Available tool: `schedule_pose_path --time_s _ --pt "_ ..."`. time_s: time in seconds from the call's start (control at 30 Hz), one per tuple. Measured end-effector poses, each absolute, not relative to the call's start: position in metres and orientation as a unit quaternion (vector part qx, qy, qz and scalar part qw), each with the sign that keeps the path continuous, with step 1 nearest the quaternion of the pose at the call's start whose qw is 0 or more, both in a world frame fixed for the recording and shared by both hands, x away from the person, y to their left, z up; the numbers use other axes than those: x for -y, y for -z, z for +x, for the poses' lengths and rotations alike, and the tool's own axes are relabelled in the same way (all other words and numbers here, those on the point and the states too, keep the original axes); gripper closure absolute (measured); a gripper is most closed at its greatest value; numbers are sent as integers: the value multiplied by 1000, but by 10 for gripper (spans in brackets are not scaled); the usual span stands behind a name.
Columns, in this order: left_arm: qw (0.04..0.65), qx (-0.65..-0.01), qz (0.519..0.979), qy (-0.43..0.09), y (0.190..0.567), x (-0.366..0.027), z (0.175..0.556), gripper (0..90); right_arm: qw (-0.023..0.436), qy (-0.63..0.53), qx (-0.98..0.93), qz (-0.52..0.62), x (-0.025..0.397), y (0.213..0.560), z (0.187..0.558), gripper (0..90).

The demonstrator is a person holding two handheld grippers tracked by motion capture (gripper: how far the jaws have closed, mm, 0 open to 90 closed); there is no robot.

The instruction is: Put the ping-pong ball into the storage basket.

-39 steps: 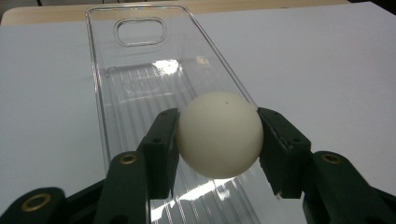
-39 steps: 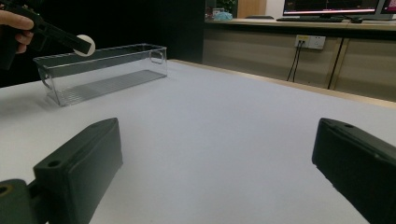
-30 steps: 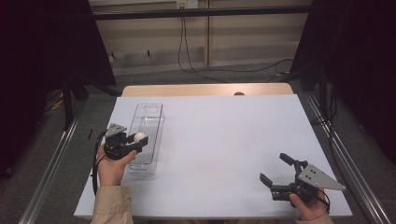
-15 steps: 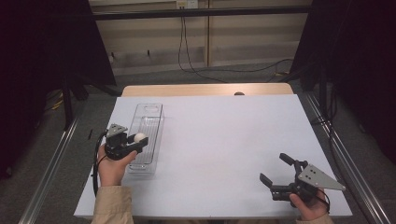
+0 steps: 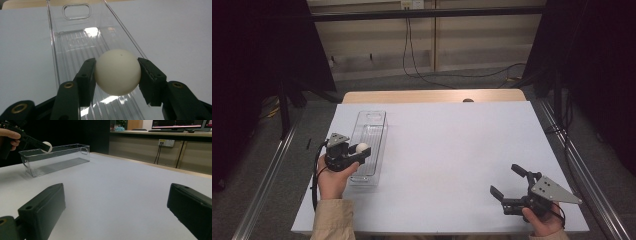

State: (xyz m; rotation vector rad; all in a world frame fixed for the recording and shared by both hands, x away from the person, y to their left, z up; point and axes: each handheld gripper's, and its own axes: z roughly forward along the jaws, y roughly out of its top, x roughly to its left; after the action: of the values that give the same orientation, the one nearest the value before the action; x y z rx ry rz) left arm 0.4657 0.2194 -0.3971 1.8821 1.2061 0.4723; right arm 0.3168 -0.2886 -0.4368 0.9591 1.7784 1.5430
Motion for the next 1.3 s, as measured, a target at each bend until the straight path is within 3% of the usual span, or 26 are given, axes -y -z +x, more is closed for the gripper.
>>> schedule_pose_path --time_s 1.3 --pt "401 -485 752 -195 402 -217 467 511 292 -582 -667 362 288 436 316 11"
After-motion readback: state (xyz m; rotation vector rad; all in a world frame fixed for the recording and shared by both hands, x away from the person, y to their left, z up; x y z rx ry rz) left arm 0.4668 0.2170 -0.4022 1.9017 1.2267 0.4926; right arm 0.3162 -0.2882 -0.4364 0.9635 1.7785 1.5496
